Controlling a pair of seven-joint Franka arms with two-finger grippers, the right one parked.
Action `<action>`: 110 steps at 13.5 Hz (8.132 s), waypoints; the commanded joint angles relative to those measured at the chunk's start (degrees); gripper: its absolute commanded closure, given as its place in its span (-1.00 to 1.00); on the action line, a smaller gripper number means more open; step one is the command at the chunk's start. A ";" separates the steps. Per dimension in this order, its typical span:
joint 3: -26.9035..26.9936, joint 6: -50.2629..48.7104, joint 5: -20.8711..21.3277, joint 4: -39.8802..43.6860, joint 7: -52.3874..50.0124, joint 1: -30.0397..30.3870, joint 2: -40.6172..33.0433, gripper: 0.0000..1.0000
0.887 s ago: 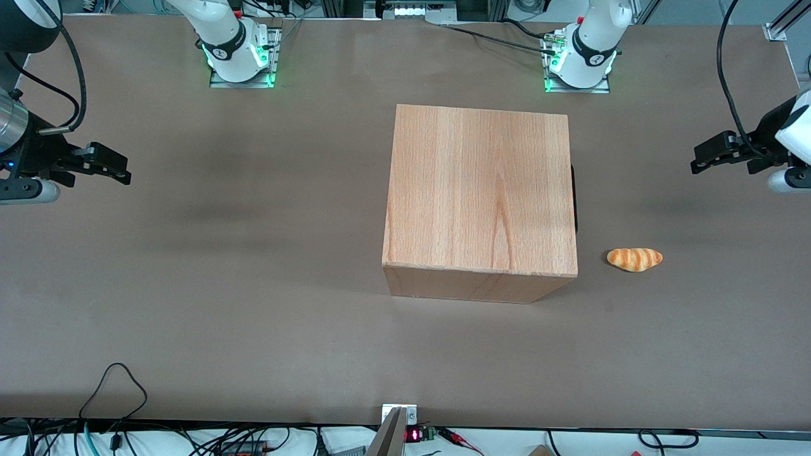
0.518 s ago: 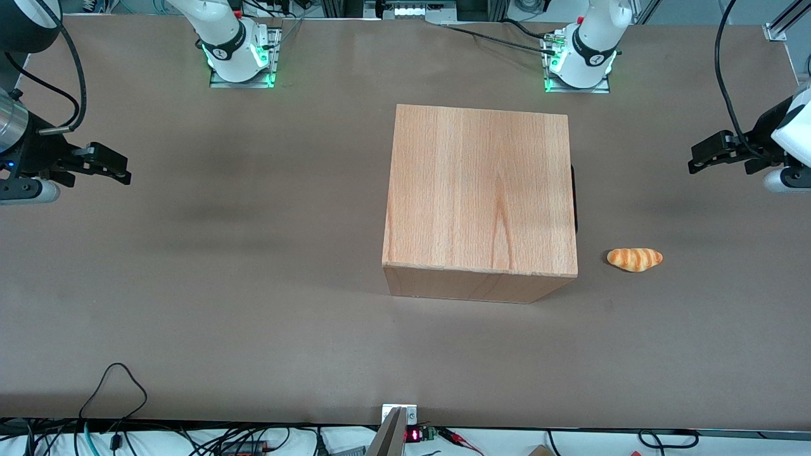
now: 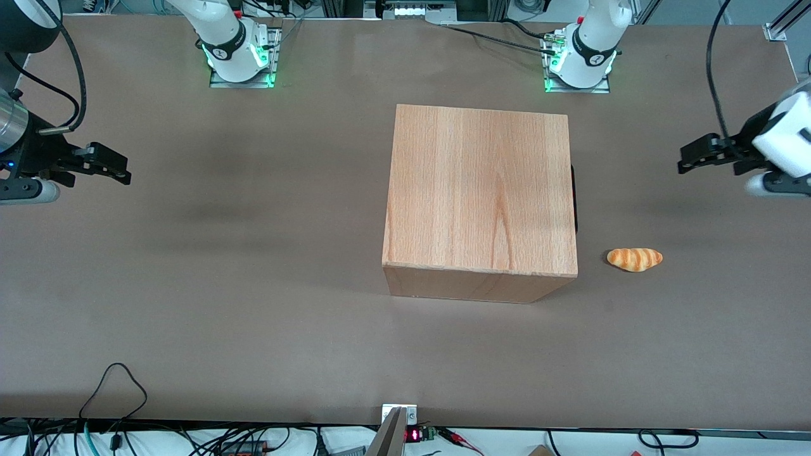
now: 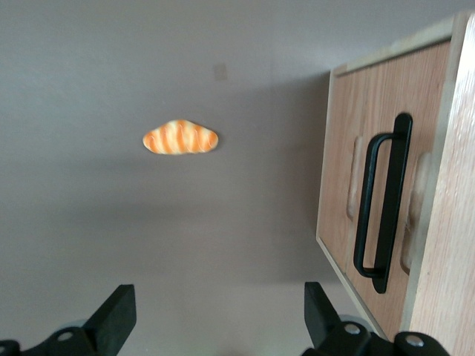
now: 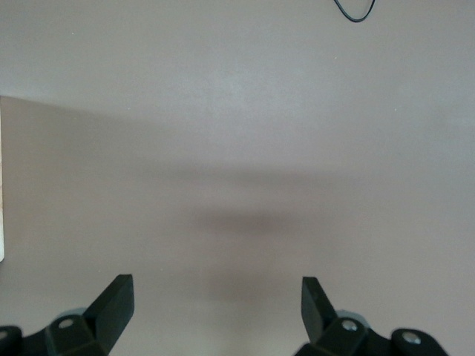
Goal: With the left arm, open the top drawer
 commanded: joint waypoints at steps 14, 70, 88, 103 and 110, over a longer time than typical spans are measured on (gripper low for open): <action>0.12 -0.36 -10.75 0.66 2.60 -2.36 11.43 -1.00; 0.47 5.45 -17.70 3.03 3.21 -1.91 23.48 -1.00; 1.00 5.62 -12.60 4.79 3.21 1.86 24.27 -1.00; 1.27 5.71 -12.60 4.97 3.21 8.72 25.24 -1.00; 1.44 5.62 -12.60 4.97 3.39 11.35 25.06 -1.00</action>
